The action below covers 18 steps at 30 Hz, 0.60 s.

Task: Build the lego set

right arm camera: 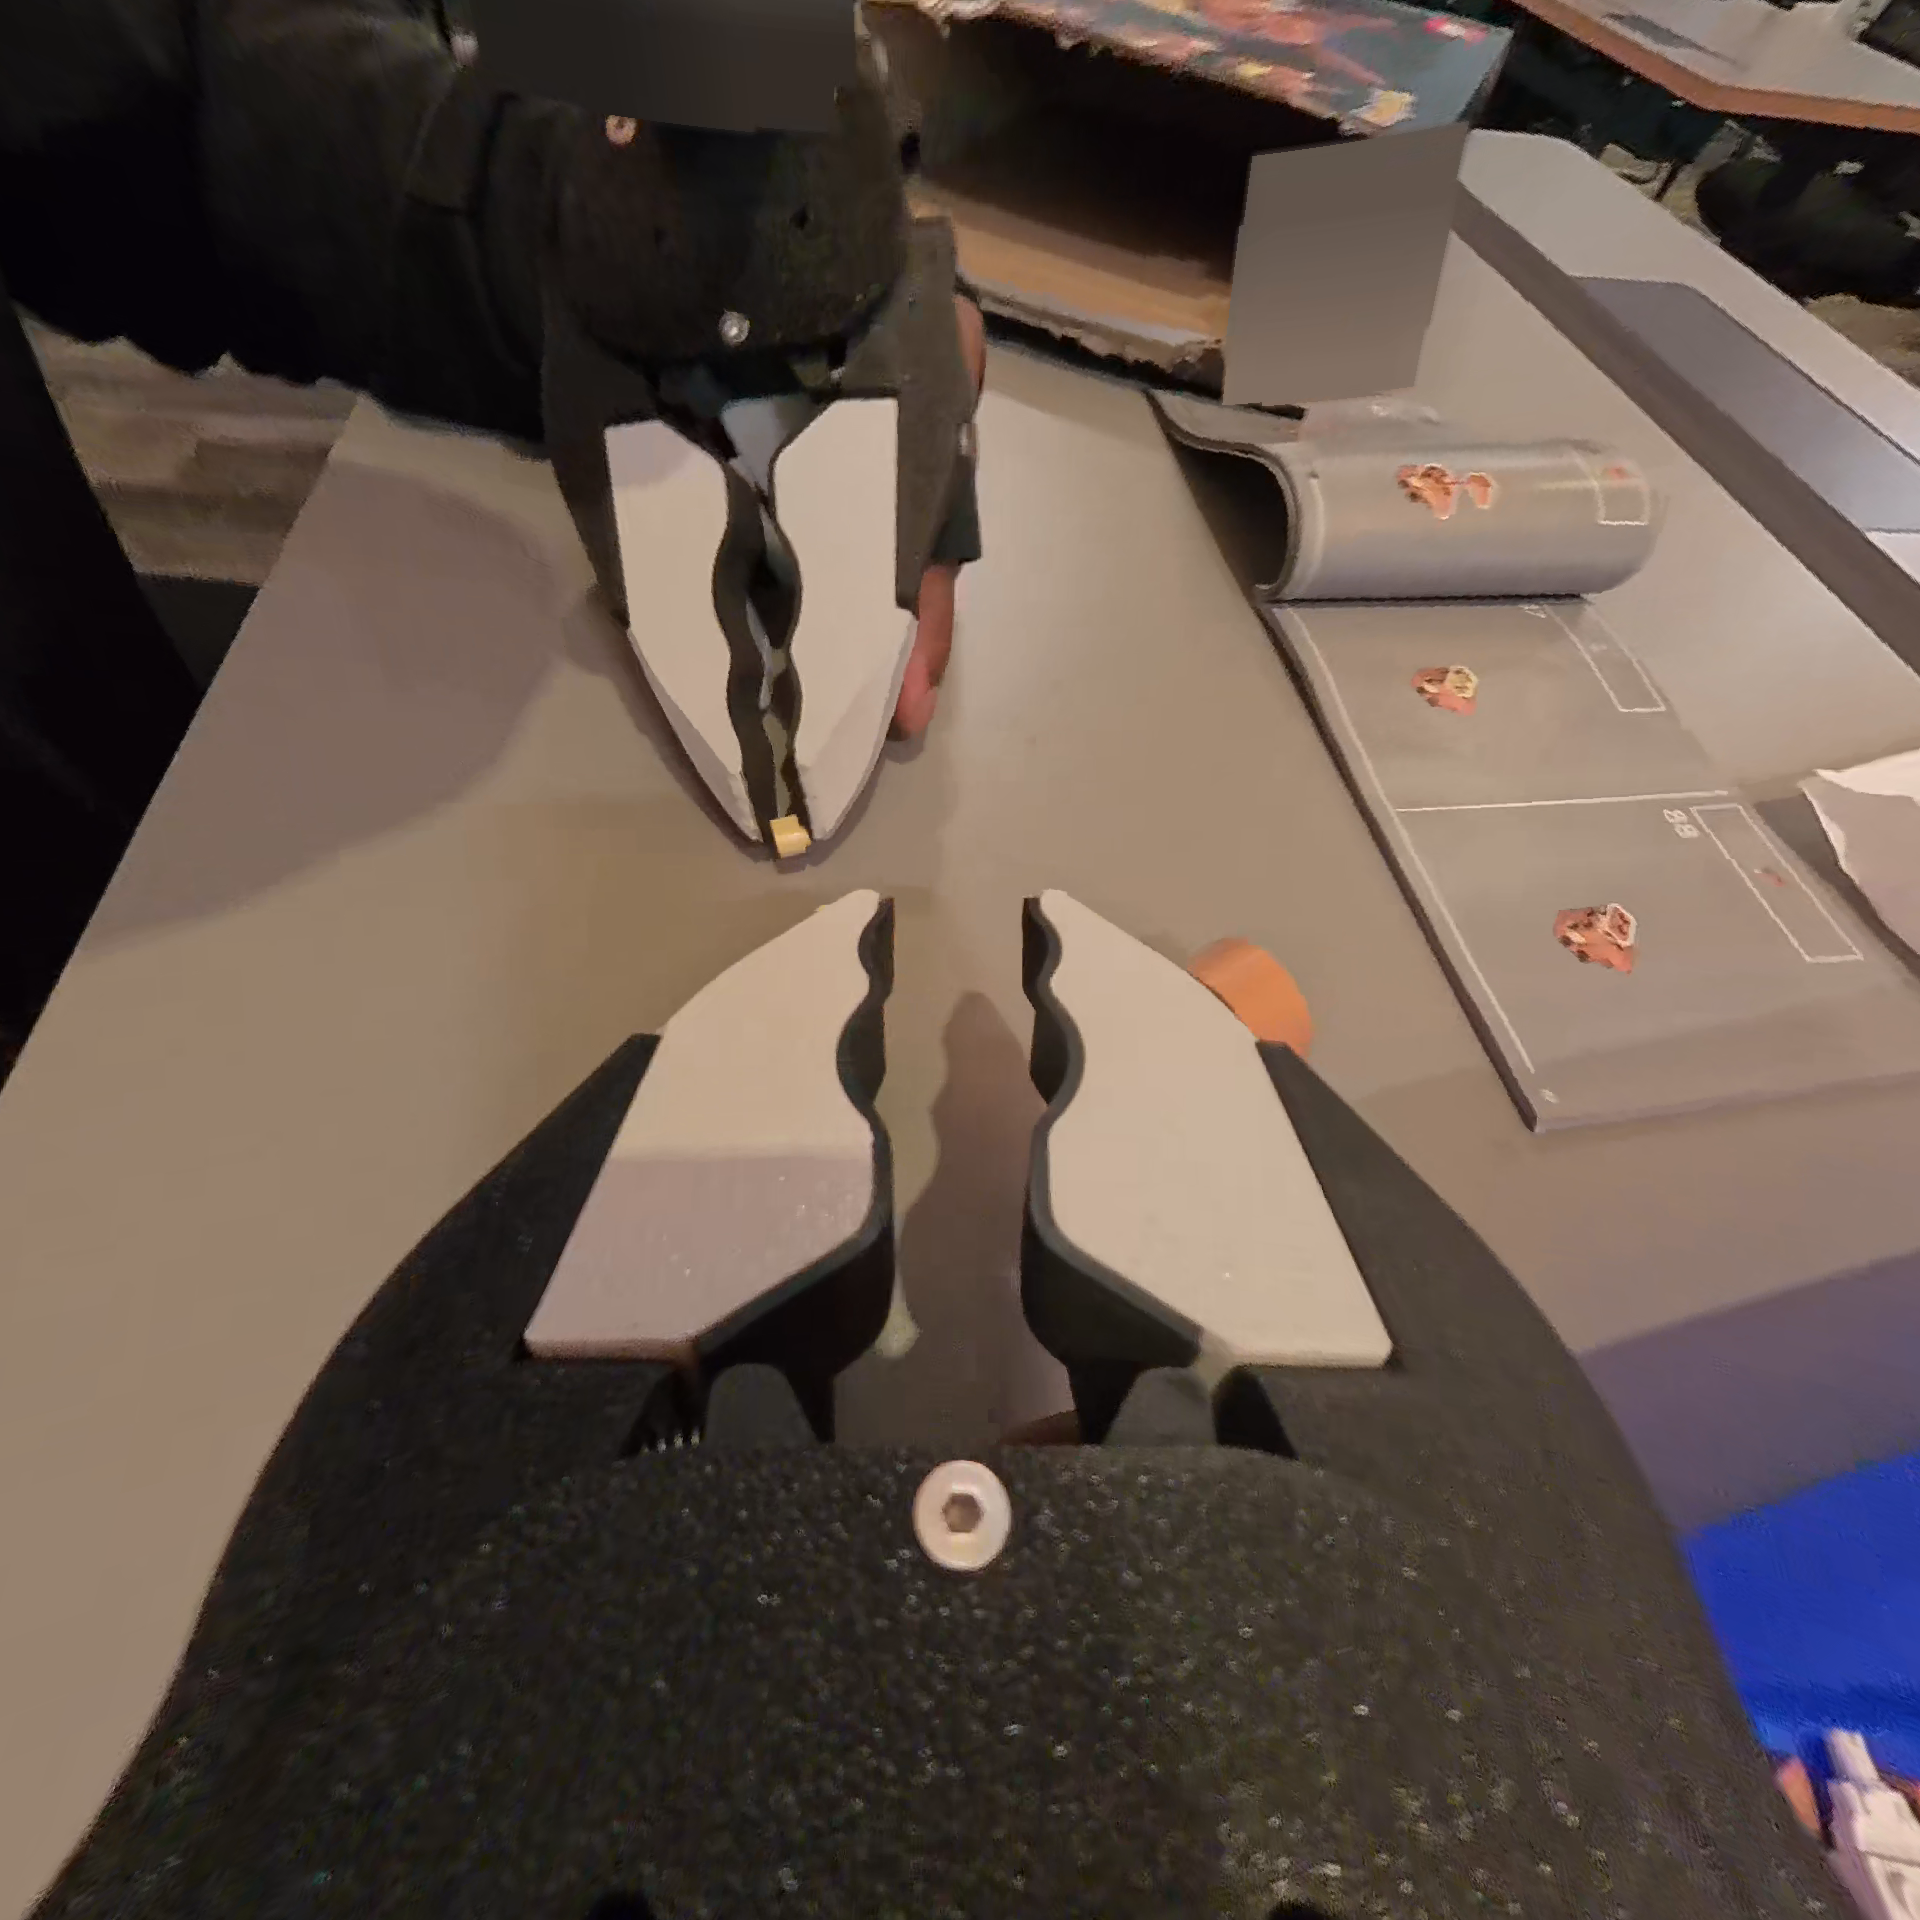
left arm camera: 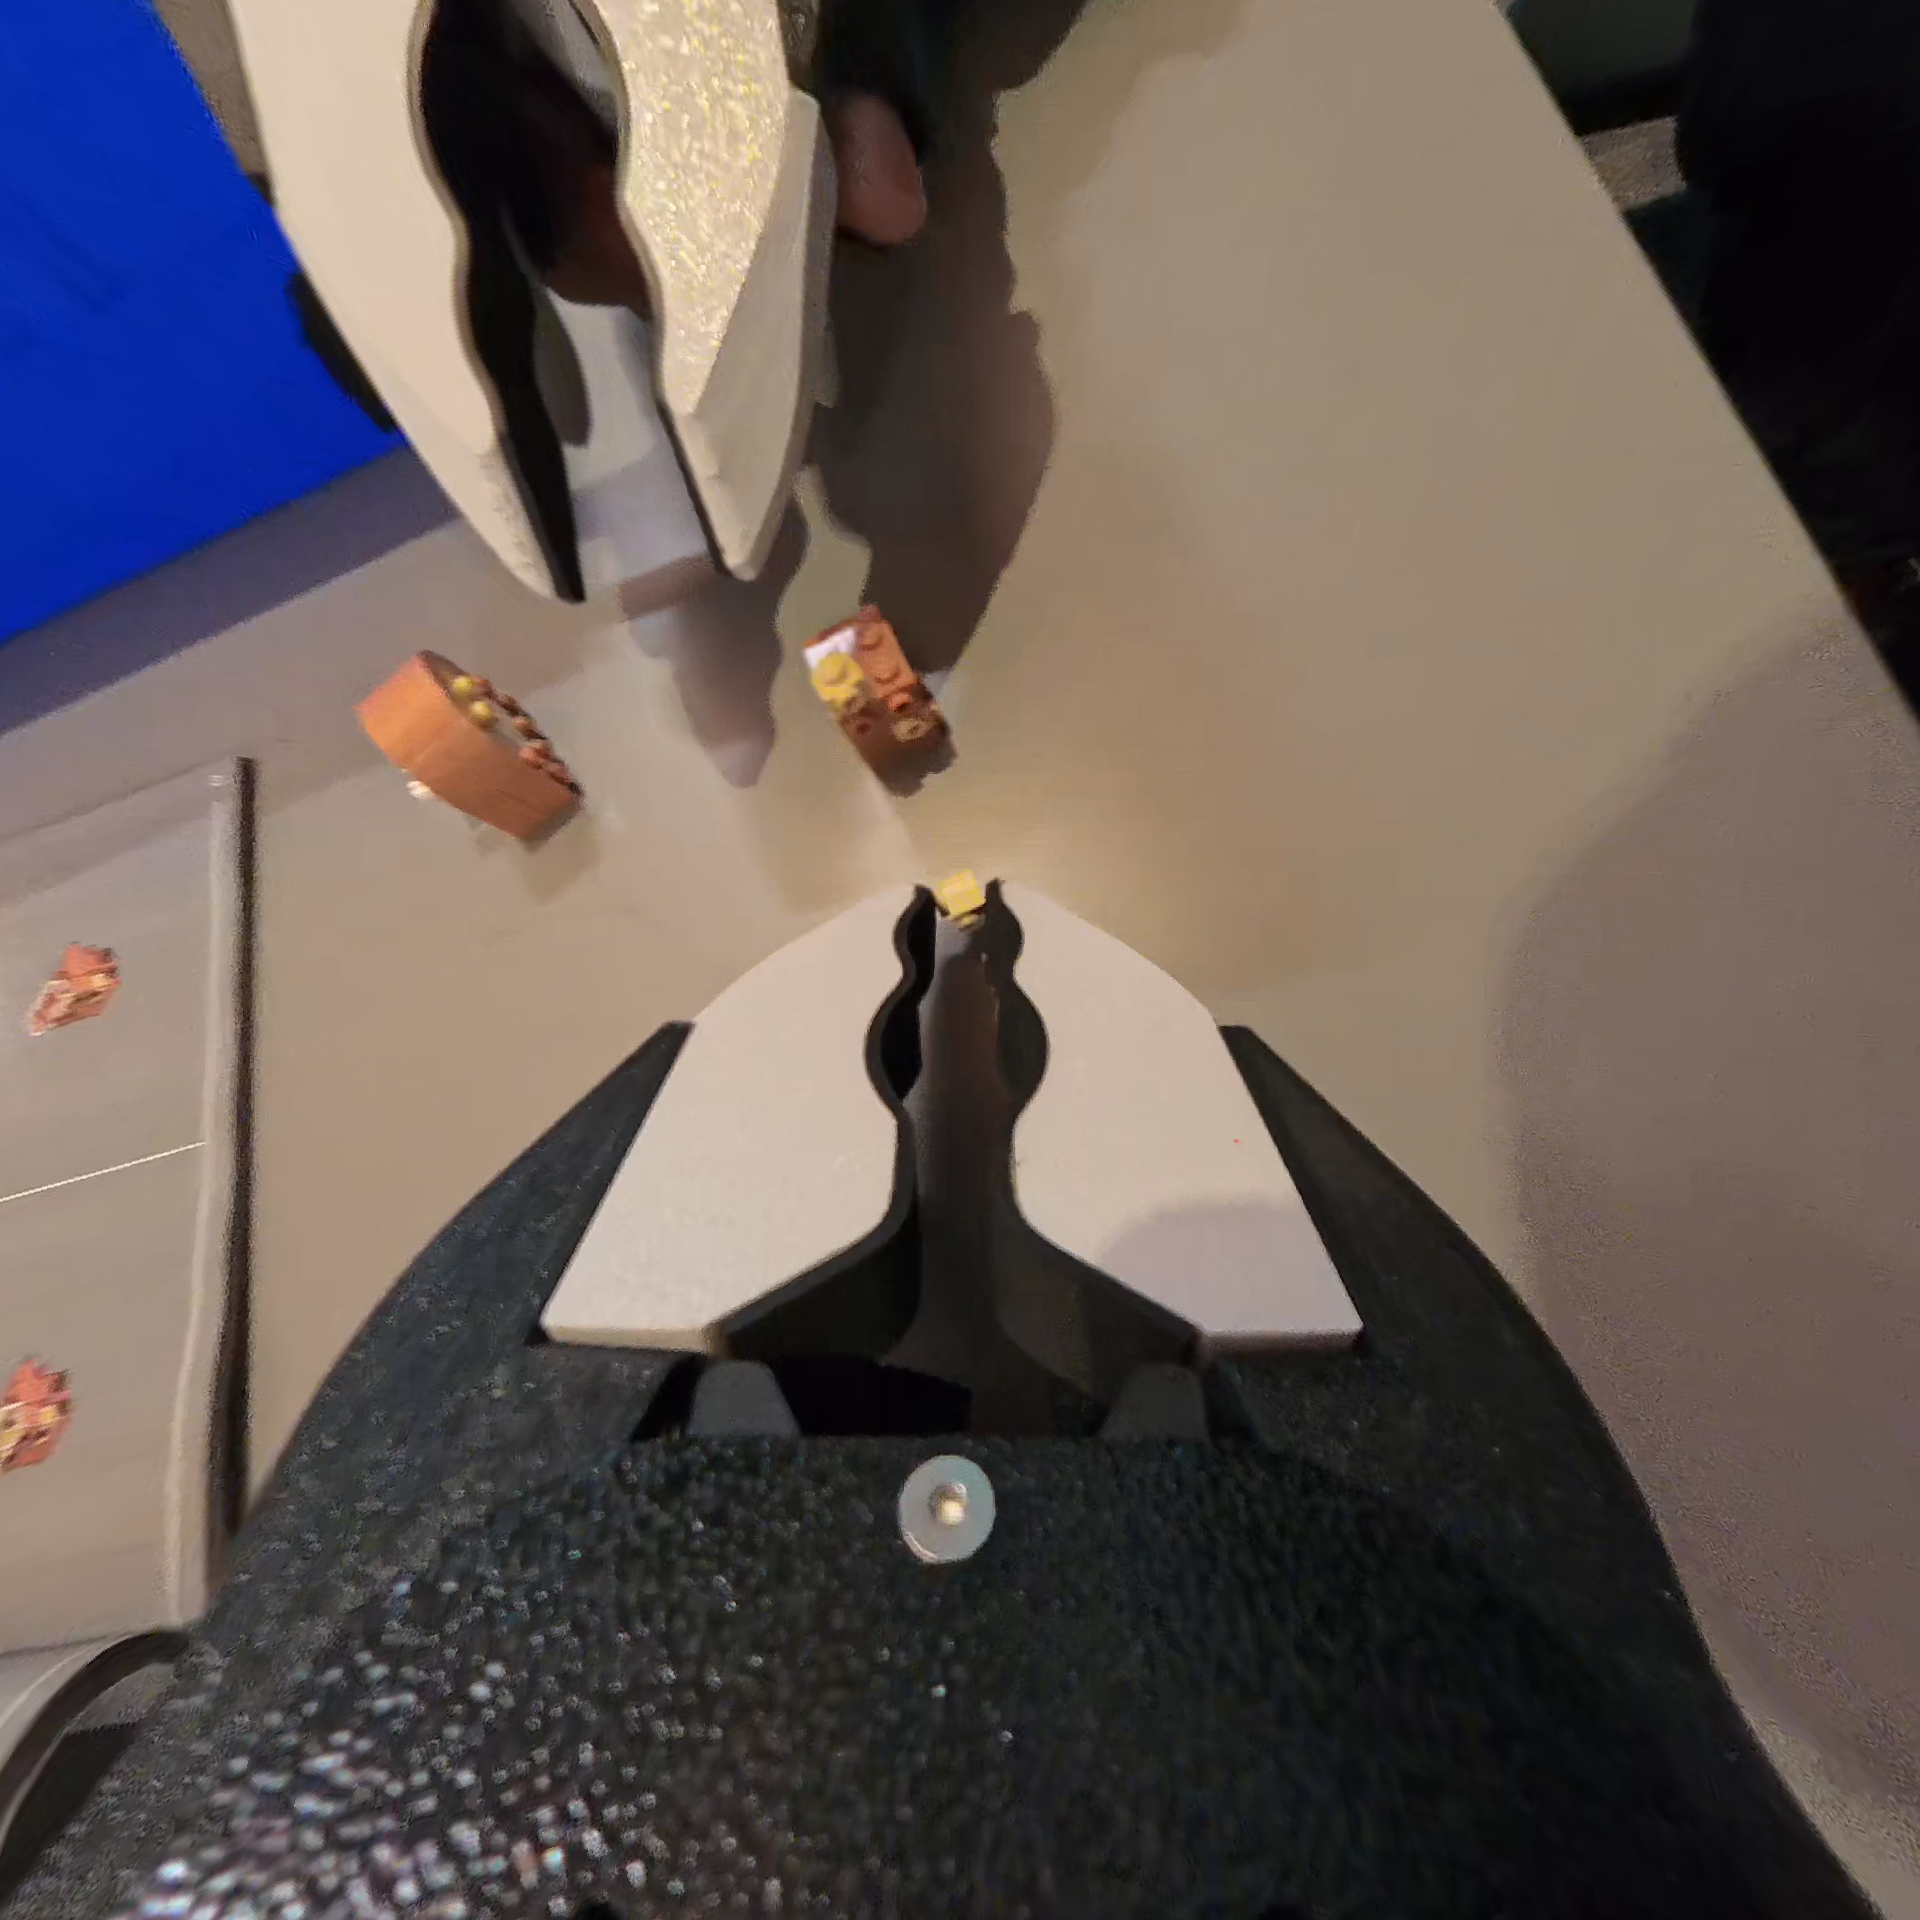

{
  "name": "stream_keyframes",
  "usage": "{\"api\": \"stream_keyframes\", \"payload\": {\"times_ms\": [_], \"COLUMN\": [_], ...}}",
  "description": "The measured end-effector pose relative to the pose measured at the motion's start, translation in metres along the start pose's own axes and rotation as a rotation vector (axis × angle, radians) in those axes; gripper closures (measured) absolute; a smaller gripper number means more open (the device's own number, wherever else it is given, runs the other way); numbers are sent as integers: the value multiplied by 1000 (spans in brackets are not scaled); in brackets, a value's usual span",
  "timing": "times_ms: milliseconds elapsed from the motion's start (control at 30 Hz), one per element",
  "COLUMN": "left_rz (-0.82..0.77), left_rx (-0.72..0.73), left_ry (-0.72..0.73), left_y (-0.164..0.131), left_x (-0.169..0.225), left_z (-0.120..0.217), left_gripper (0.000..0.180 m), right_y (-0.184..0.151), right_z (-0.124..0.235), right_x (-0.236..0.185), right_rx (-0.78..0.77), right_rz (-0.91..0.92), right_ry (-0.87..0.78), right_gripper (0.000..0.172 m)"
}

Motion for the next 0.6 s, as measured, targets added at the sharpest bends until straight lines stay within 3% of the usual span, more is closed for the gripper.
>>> {"api": "stream_keyframes", "payload": {"times_ms": [33,333,600], "left_rz": [-7,19,-173], "left_rx": [7,66,55], "left_ry": [31,365,646], "left_y": [0,-9,13], "left_x": [-4,-52,-67], "left_z": [1,20,42], "left_gripper": [171,171,171], "right_y": [1,10,25], "right_z": [1,10,3], "right_x": [3,13,5], "right_rx": [14,105,130], "right_rz": [-24,-216,-173], "right_ry": [-5,29,-31], "right_gripper": [149,150,150]}}
Point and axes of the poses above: each gripper's, where its closed fingertips meet, z back along the fingers, y out of its top, x = y × z across the jaws, the point moved 2 cm from there along z, back along the fingers, and after that the axes turned 9 degrees about -z, right-handed, at the moved point
